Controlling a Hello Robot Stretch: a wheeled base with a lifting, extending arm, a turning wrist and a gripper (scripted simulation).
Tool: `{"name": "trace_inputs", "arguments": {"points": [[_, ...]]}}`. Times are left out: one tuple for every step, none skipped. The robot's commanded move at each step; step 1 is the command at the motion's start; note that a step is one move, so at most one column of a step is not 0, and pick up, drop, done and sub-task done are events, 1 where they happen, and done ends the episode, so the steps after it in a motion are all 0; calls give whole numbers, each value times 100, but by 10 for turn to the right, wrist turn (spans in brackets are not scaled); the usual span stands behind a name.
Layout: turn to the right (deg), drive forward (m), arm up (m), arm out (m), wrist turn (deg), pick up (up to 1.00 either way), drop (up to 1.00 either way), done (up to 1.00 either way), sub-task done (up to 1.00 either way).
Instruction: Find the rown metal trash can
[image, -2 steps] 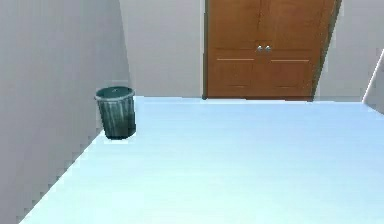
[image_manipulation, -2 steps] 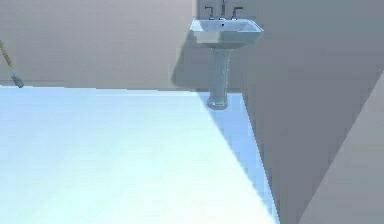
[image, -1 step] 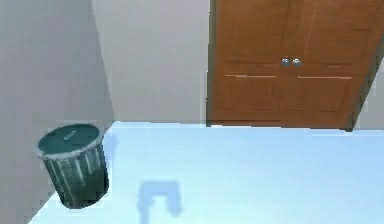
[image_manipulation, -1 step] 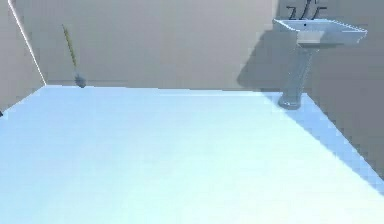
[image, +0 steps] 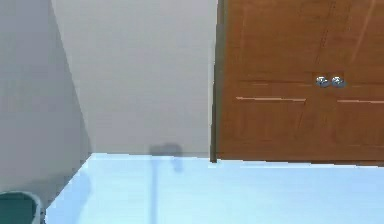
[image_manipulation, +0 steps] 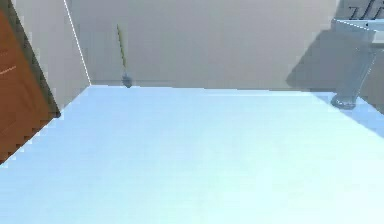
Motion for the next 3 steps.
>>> {"name": "trace_inputs", "arguments": {"points": [[-450, 0, 0, 0, 0, 0, 0, 0, 0], [-90, 0, 0, 0, 0, 0, 0, 0, 0], [0, 0, 0, 0, 0, 0, 0, 100, 0]]}}
